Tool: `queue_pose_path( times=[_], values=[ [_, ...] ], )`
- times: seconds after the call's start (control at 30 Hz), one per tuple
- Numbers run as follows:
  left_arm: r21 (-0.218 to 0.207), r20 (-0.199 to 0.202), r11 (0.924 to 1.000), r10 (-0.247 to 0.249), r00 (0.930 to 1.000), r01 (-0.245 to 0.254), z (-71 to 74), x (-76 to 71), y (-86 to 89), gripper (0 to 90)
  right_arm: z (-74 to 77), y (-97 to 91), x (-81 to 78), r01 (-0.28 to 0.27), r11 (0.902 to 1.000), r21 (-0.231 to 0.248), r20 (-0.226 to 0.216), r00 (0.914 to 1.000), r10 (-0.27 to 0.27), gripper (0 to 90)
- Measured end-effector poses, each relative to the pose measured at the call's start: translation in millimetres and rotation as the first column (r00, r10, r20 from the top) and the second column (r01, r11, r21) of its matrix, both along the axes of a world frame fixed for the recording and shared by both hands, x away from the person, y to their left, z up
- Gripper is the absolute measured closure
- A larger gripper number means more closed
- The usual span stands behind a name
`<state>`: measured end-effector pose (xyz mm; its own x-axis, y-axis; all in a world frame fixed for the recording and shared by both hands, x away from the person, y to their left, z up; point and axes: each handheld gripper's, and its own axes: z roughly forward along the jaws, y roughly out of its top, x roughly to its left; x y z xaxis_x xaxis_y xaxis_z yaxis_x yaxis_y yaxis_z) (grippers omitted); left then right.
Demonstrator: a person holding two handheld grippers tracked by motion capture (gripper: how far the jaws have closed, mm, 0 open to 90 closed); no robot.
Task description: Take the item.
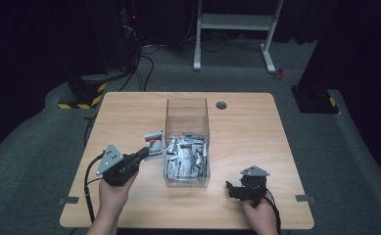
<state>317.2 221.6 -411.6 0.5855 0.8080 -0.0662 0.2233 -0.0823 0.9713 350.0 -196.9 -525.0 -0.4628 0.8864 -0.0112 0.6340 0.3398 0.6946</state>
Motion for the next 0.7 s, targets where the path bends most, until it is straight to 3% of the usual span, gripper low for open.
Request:
queue_pose_path(
  times=[0.7],
  values=[
    [0.023,-0.014,0.9931,0.115,0.9932,-0.115,-7.6,6.4,32.4,89.9,0.0,0.1,-0.2,-0.002,1.0,0.001,-0.001,1.0,0.002,8.2]
  ],
)
